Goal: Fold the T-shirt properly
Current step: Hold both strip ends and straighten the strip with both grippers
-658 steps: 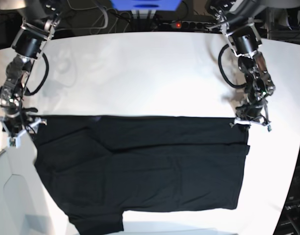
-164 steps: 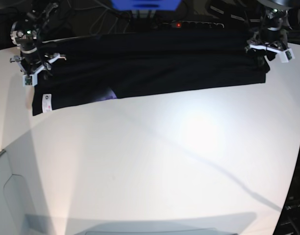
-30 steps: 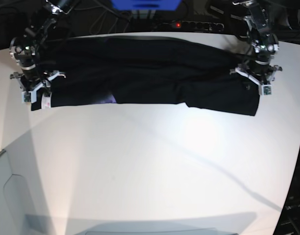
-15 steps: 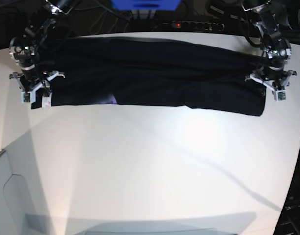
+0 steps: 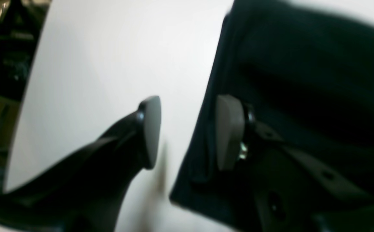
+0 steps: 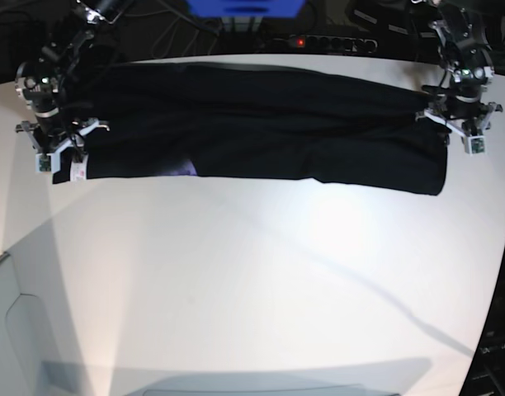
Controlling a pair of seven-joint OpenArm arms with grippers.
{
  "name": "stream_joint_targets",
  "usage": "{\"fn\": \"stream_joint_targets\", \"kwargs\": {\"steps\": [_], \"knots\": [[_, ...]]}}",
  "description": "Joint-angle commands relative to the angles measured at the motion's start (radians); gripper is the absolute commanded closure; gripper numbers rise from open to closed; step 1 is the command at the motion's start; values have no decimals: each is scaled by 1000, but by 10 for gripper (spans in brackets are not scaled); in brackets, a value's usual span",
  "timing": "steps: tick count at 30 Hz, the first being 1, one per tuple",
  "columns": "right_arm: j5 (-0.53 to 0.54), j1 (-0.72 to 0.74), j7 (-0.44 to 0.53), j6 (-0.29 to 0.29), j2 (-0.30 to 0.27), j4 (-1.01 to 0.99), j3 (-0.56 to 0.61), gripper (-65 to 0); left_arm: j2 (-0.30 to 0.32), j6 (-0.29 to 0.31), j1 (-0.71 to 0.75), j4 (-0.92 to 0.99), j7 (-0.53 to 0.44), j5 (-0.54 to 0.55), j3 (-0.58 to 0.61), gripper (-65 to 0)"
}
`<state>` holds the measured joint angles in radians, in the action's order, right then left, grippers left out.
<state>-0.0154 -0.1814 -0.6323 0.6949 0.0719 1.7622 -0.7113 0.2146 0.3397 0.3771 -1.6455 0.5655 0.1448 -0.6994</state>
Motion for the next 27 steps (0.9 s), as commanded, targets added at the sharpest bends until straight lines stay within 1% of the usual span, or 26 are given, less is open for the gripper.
{"fn": "stream_joint_targets", "kwargs": {"steps": [1,3,5,12,13,17,19,27], "knots": [[15,6,21,3,-8,20,-3,-217,16,-6,-8,-20,-32,45,-10,-271],[15,4,21,3,-8,20,-1,-217,18,-6,-13,-19,-32,108,-36,-271],[15,3,21,3,-7,20,-1,-217,21,-6,-17,-9,-31,141,-41,-271],[15,3,21,3,-5,20,0,-217,16,-6,-33,15,-31,154,-41,-273],[15,3,21,3,-5,20,0,-217,16,-6,-33,29,-31,154,-41,-281],[15,4,21,3,-4,20,0,-217,19,-6,-46,64,-31,154,-39,-365],[15,4,21,3,-4,20,2,-217,21,-6,-46,80,-31,154,-38,-396],[15,7,21,3,-5,20,2,-217,42,-6,-71,181,-40,154,42,-398]]}}
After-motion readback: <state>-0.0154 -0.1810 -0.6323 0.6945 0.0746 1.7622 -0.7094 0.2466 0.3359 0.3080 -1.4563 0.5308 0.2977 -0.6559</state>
